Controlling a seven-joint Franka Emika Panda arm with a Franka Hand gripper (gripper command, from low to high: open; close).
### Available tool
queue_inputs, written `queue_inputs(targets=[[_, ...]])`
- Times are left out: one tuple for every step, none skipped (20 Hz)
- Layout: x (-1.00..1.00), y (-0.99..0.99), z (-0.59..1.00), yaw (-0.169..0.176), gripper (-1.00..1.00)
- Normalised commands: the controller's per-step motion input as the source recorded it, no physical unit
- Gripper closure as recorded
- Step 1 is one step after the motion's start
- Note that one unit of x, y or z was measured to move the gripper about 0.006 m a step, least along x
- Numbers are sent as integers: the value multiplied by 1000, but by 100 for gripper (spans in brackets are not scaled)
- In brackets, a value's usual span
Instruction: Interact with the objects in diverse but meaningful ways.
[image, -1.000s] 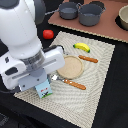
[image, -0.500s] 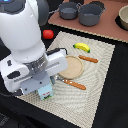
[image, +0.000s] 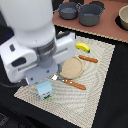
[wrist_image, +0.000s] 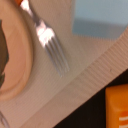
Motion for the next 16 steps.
queue_inputs(targets=[[-771,660,-157,0,-100],[-831,611,-211,0,-100],[-937,491,-277,0,-100],[-989,409,-303,0,-100],[-1000,371,-323,0,-100],[-1000,343,-326,0,-100],[-1000,326,-329,0,-100],[-1000,311,-320,0,-100],[-1000,300,-317,0,-100],[-1000,289,-329,0,-100],[-1000,263,-343,0,-100],[-1000,237,-343,0,-100],[-1000,214,-343,0,-100],[-1000,194,-340,0,-100],[-1000,169,-331,0,-100],[-1000,126,-314,0,-100]])
